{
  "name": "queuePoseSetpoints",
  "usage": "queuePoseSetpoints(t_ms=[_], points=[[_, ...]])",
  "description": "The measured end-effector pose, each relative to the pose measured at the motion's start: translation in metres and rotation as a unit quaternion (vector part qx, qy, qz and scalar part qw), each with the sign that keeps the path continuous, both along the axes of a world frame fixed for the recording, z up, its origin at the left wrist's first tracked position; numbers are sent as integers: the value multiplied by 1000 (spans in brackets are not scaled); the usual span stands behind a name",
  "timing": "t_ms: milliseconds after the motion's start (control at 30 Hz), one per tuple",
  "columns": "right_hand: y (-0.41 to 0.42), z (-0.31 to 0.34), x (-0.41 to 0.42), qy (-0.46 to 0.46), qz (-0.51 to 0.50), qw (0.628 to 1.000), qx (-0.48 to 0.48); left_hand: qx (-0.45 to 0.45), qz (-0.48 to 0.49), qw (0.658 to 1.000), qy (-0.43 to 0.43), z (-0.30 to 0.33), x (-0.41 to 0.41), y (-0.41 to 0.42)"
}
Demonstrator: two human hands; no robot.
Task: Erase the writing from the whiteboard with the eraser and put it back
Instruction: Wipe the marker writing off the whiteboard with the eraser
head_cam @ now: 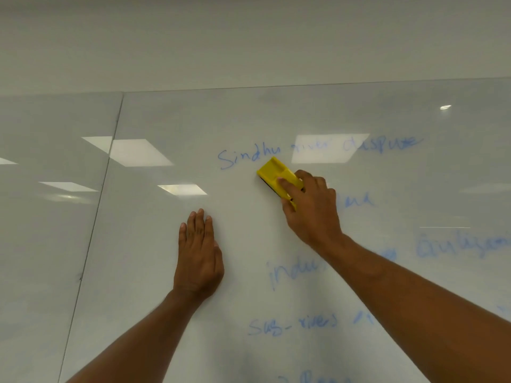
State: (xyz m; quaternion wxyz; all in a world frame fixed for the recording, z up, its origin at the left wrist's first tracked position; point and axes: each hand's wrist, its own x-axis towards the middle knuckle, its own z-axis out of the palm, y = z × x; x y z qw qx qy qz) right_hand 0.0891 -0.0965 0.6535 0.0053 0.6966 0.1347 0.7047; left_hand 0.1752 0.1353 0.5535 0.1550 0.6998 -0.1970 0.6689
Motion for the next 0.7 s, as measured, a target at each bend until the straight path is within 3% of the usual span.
queuePoseSetpoints(t_ms=[100,200,267,367,433,467,600,633,700], points=[[0,-25,5,-3,15,989,-150,2,-4,1000,5,1,-2,1],[-23,-43,3,35,-10,949,-314,6,0,1000,11,1,-4,0],[-42,-41,1,17,-18,965,-262,4,9,1000,24,2,-5,-1],[-59,-31,-4,-32,-10,999,27,7,28,999,40,6,-5,-1],[-56,-35,-4,-34,2,992,124,22,30,999,34,13,-6,-6],[-52,-41,-3,-32,3,994,100,31,29,999,29,17,-7,-9],[-59,-69,-3,15,-26,980,-198,47,28,998,23,26,-4,-19],[-68,-68,-7,19,-35,977,-209,48,31,998,21,25,-2,-19],[-87,-61,-11,-9,-37,993,-110,48,37,998,20,24,2,-18]])
